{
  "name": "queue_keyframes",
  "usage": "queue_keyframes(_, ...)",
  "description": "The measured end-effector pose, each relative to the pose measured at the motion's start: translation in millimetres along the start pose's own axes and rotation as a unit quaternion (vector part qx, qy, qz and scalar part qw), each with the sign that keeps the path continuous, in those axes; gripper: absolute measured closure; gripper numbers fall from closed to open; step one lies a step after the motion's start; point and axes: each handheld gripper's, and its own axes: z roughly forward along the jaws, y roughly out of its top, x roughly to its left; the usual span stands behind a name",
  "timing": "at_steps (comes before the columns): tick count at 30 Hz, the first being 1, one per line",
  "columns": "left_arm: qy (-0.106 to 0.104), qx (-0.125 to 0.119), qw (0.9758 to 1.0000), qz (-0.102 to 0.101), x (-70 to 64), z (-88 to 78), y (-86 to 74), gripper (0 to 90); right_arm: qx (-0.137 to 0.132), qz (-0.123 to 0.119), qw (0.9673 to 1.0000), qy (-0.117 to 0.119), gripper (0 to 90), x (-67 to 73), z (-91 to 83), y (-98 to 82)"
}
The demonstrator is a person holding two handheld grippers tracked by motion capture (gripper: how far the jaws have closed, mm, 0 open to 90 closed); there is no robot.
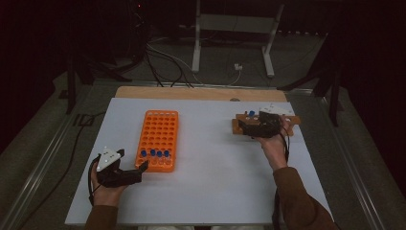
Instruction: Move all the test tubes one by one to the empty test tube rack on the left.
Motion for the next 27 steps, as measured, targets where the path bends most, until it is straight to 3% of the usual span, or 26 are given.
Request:
queue_keyframes(4, 0.001, 0.002, 1.0000, 0.000, 0.2, 0.4, -0.6, 0.7, 0.013, 0.012, 0.9997, -0.017, 19.9, -7.1, 11.1, -4.2)
queue_keyframes(10, 0.002, 0.002, 1.0000, -0.001, 0.9, 0.8, -1.0, 0.7, 0.004, 0.009, 0.9992, -0.040, 64.3, -13.8, 16.1, -9.9)
queue_keyframes(13, 0.002, 0.002, 1.0000, -0.001, 0.5, 1.0, -1.0, 0.7, -0.002, -0.004, 0.9993, -0.038, 75.9, -13.5, 16.7, -9.1)
queue_keyframes(18, 0.002, 0.005, 1.0000, 0.000, -0.5, 1.9, -1.3, 0.7, -0.003, -0.017, 0.9991, -0.039, 76.8, -10.5, 20.6, -7.8)
queue_keyframes(27, -0.001, 0.005, 1.0000, -0.001, -0.7, 2.5, -1.4, 0.7, -0.004, -0.003, 0.9989, -0.046, 76.2, -12.8, 26.0, -9.3)
